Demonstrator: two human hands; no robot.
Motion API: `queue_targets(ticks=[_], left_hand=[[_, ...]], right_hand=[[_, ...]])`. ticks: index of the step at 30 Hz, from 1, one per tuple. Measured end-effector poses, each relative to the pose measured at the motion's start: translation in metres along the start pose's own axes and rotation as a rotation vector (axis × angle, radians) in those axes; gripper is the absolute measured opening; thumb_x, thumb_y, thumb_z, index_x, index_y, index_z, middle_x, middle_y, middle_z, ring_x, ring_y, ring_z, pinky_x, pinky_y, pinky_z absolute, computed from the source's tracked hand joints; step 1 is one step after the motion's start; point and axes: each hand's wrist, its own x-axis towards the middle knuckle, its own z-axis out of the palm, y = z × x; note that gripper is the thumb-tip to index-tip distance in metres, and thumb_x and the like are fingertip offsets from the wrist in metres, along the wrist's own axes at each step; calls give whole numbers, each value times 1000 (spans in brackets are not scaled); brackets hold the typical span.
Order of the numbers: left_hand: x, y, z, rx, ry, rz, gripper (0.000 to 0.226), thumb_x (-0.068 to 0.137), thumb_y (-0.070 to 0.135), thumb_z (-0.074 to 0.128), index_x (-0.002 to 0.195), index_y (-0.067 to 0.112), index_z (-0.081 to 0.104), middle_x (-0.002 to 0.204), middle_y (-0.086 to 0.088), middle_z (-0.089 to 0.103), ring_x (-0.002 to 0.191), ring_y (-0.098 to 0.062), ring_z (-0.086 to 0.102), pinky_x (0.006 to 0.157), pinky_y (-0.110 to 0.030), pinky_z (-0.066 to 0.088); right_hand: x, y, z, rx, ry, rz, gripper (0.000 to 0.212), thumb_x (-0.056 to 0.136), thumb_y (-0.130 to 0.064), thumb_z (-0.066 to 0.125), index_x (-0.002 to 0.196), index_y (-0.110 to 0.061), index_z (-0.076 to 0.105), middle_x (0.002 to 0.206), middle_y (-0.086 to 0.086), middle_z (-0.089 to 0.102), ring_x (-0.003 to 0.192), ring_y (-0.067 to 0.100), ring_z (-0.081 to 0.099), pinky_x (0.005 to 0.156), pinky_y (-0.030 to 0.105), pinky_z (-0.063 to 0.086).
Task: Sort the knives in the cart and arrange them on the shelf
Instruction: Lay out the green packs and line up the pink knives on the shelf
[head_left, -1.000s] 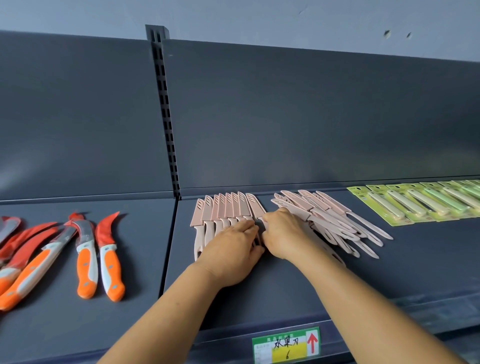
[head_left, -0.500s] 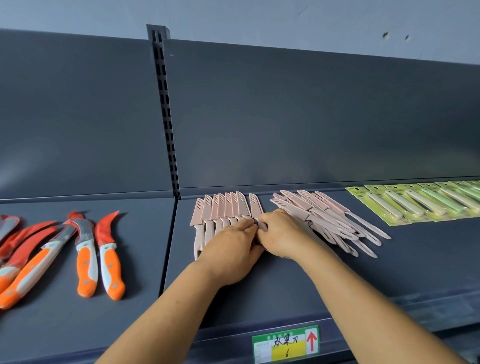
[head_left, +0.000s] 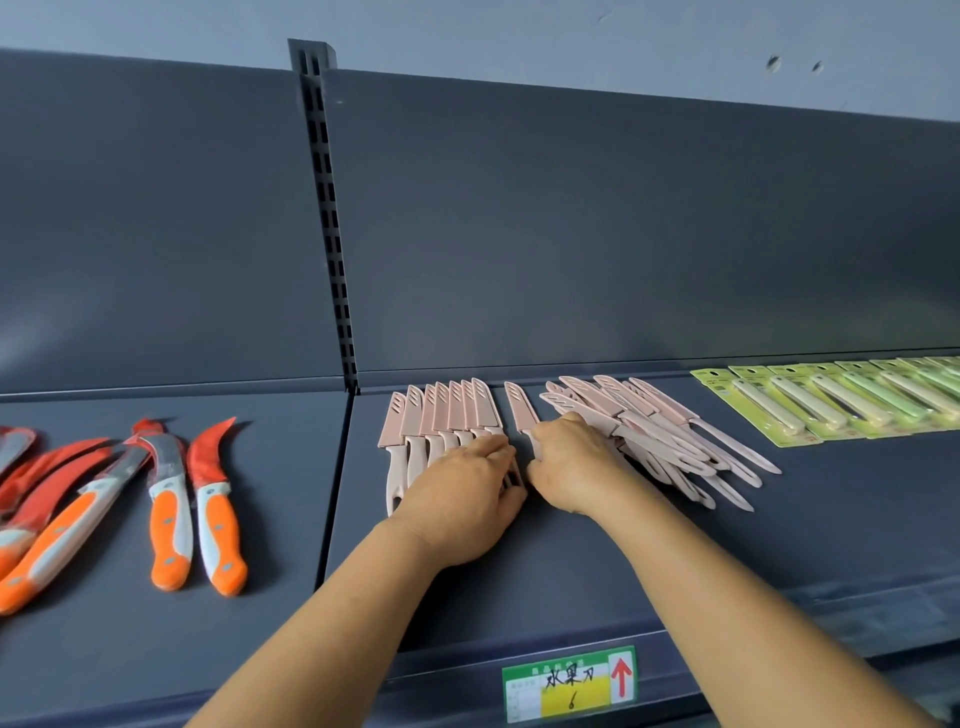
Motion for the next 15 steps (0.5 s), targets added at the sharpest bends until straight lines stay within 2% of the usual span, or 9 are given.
queue_targets(ticks=[3, 5, 6, 8, 12, 15], left_hand=[[-1, 1, -1, -6, -9, -11, 46, 96, 37, 42, 138, 16, 46, 150, 5, 34, 128, -23, 43, 103, -26, 32], [-1, 1, -1, -4, -2, -12, 42, 96, 36, 42, 133, 17, 49, 147, 6, 38, 122, -23, 46, 99, -26, 33], [-1, 1, -1, -5, 4, -9, 39, 95, 35, 42, 128, 17, 51, 143, 6, 41, 118, -23, 48, 95, -26, 34], [-1, 1, -2, -19, 9, -3, 32, 95, 34, 43, 120, 17, 54, 135, 7, 46, 111, -22, 50, 91, -27, 35], [-1, 2, -2, -42, 18, 13, 34, 94, 31, 43, 125, 19, 53, 135, 9, 47, 110, -20, 49, 91, -25, 34], [-3, 3, -5, -48, 23, 24, 37, 95, 31, 43, 130, 21, 51, 139, 9, 45, 115, -19, 48, 94, -23, 32]], right_hand=[[0, 1, 1, 23, 34, -4, 22, 89, -12, 49, 109, -14, 59, 124, 12, 48, 109, 32, 53, 75, 30, 40], [-1, 0, 0, 81, 59, -14, 7, 88, -14, 49, 86, -19, 53, 109, 11, 51, 93, 32, 54, 61, 24, 36], [-1, 0, 0, 105, 70, -26, 10, 88, -15, 49, 78, -19, 49, 99, 9, 51, 82, 30, 50, 52, 24, 30], [-2, -2, 0, 120, 76, -48, 10, 87, -16, 50, 77, -17, 49, 89, 5, 49, 73, 25, 43, 44, 24, 21], [-4, -6, 1, 158, 50, -86, 23, 87, -17, 49, 66, -21, 42, 96, 4, 45, 75, 24, 42, 46, 24, 24], [-2, -7, 3, 200, 19, -111, 14, 91, -19, 46, 82, -17, 57, 109, 7, 48, 81, 25, 47, 63, 24, 35]])
